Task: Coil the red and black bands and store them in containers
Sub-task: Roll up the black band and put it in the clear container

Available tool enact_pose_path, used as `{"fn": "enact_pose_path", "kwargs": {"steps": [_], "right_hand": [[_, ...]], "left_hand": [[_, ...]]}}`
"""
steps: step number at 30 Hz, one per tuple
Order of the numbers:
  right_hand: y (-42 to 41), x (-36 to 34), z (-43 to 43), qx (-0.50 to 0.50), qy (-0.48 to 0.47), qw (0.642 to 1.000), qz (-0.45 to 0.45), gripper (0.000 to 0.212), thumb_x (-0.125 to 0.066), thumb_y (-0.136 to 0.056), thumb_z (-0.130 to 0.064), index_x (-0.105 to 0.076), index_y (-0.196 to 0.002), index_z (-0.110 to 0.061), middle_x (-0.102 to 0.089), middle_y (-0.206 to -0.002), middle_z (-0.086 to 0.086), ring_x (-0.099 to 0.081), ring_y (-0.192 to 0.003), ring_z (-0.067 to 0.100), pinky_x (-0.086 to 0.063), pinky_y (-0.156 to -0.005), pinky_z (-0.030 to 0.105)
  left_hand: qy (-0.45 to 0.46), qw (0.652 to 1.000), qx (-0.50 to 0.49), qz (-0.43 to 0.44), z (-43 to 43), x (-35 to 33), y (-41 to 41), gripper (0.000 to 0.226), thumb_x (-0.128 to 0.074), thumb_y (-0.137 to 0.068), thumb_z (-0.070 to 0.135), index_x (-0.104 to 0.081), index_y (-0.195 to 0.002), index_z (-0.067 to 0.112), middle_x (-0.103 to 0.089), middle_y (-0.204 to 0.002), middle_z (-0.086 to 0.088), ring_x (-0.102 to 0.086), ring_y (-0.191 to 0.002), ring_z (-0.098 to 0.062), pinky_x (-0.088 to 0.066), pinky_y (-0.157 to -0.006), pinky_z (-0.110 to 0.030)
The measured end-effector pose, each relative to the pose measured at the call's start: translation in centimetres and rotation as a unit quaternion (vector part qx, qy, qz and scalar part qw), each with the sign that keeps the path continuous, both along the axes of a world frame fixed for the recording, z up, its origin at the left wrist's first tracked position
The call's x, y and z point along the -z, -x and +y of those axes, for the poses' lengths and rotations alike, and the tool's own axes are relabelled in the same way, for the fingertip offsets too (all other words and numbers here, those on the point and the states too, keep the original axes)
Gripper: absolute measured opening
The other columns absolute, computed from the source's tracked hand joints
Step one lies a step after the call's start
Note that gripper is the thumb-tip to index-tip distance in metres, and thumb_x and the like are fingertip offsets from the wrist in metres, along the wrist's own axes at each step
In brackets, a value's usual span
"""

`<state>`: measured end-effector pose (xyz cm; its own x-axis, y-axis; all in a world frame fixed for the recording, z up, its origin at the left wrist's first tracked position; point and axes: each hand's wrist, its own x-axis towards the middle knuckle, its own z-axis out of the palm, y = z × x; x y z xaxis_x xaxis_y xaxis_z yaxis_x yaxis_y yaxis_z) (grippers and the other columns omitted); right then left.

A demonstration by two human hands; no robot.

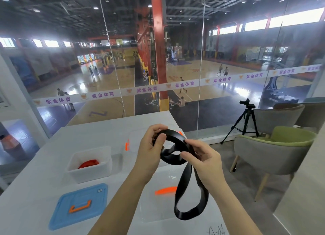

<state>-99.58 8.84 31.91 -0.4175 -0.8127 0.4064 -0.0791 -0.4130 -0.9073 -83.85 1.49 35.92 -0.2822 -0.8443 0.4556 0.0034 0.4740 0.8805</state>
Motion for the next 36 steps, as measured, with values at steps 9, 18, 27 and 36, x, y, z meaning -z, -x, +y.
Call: {"fn": "enact_pose_path", "kwargs": {"steps": [9,18,27,36], "right_hand": [[0.3,-0.4,0.2,0.005,-0.013,1.000,0.020,0.034,-0.087,-0.078,0.001,-0.080,-0.092,-0.029,-0.080,-0.092,-0.001,-0.078,-0.090,0.019,-0.062,-0.086,0.031],[0.8,0.0,0.3,-0.008,0.004,1.000,0.021,0.043,-0.087,-0.078,0.001,-0.078,-0.110,-0.027,-0.081,-0.102,-0.005,-0.077,-0.101,0.014,-0.057,-0.090,0.021],[1.3,0.2,0.4,0.027,-0.004,1.000,-0.009,0.032,-0.086,-0.081,-0.001,-0.083,-0.101,-0.027,-0.082,-0.100,-0.004,-0.078,-0.100,0.018,-0.059,-0.094,0.036],[1.7,-0.3,0.3,-0.020,0.015,0.999,0.021,0.040,-0.085,-0.081,0.001,-0.080,-0.104,-0.030,-0.081,-0.099,0.000,-0.077,-0.099,0.019,-0.059,-0.091,0.028]], "left_hand": [[0.068,0.959,0.030,-0.274,-1.0,0.3,-0.7,0.040,-0.049,-0.106,0.030,-0.047,-0.147,0.031,-0.054,-0.125,0.016,-0.052,-0.121,-0.003,-0.041,-0.104,-0.020],[-0.018,0.997,0.002,-0.069,0.1,0.1,-0.2,0.021,-0.042,-0.110,0.018,-0.062,-0.117,0.023,-0.067,-0.109,0.007,-0.061,-0.096,0.004,-0.046,-0.081,-0.007],[-0.016,0.989,0.029,-0.142,0.1,0.4,-0.6,0.029,-0.047,-0.108,0.026,-0.052,-0.135,0.034,-0.061,-0.126,0.018,-0.058,-0.118,0.003,-0.046,-0.098,-0.013],[-0.056,0.996,0.029,-0.067,0.4,-0.1,0.1,0.017,-0.046,-0.109,0.023,-0.059,-0.118,0.029,-0.069,-0.108,0.010,-0.064,-0.099,0.001,-0.050,-0.087,-0.014]]}}
